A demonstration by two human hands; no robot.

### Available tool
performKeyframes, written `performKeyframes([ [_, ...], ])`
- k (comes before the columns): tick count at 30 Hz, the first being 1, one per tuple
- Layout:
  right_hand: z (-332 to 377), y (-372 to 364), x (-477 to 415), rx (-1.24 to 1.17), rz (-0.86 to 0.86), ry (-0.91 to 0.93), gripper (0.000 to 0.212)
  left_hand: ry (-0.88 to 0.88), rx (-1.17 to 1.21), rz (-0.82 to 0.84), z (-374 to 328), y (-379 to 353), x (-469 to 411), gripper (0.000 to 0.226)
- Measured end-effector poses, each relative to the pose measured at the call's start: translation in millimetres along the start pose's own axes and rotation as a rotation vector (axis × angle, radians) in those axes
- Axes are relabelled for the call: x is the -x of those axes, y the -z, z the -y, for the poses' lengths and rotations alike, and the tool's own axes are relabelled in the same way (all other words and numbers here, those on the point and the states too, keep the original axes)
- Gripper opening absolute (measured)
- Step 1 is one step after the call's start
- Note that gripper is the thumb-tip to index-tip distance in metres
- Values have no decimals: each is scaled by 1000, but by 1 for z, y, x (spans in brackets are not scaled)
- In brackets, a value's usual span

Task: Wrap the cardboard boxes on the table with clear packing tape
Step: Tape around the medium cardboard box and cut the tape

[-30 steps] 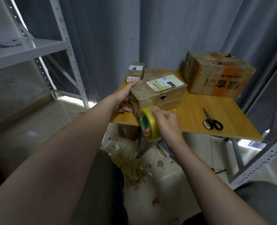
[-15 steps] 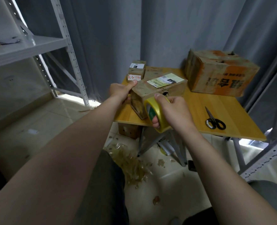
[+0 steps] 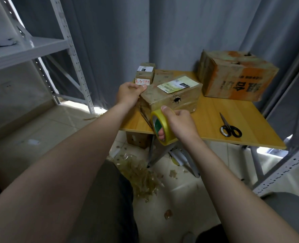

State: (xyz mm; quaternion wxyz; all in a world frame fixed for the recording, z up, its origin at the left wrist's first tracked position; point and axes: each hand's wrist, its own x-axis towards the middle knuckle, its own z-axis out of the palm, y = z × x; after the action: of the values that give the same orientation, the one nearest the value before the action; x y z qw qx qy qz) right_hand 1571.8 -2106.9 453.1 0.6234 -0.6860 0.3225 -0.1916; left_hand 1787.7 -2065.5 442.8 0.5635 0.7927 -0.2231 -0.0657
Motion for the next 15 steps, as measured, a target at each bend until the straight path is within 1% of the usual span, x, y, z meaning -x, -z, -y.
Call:
performKeyframes([
  [2, 2, 1, -2, 8, 11, -9, 46, -152, -18, 13, -5, 2, 3, 15],
  [3, 3, 1, -2, 9, 20, -10, 44, -202, -15, 74, -8, 3, 6, 13],
  [4, 4, 2, -2, 8, 28, -9, 43, -224, -15, 178, -10, 5, 9, 18],
  [5, 5, 2, -2, 7, 31, -6, 43, -231, -34, 304, -10, 6, 11, 33],
  [6, 6, 3, -3, 7, 31, -5, 44, -239, -75, 417, -10, 7, 14, 55],
  [7, 6, 2, -3, 13, 33, -2, 47, -259, -139, 473, -8, 6, 15, 76],
  [8, 6, 1, -4, 25, 39, 3, 51, -283, -178, 482, -7, 6, 14, 87],
  [9, 5, 0, -3, 35, 47, 7, 55, -302, -176, 472, -6, 5, 15, 90],
  [12, 6, 3, -1, 37, 63, 24, 59, -290, -107, 434, -10, 5, 17, 79],
  [15, 9, 14, 3, 104, 35, 31, 58, -250, -160, 442, -20, 4, 16, 73],
])
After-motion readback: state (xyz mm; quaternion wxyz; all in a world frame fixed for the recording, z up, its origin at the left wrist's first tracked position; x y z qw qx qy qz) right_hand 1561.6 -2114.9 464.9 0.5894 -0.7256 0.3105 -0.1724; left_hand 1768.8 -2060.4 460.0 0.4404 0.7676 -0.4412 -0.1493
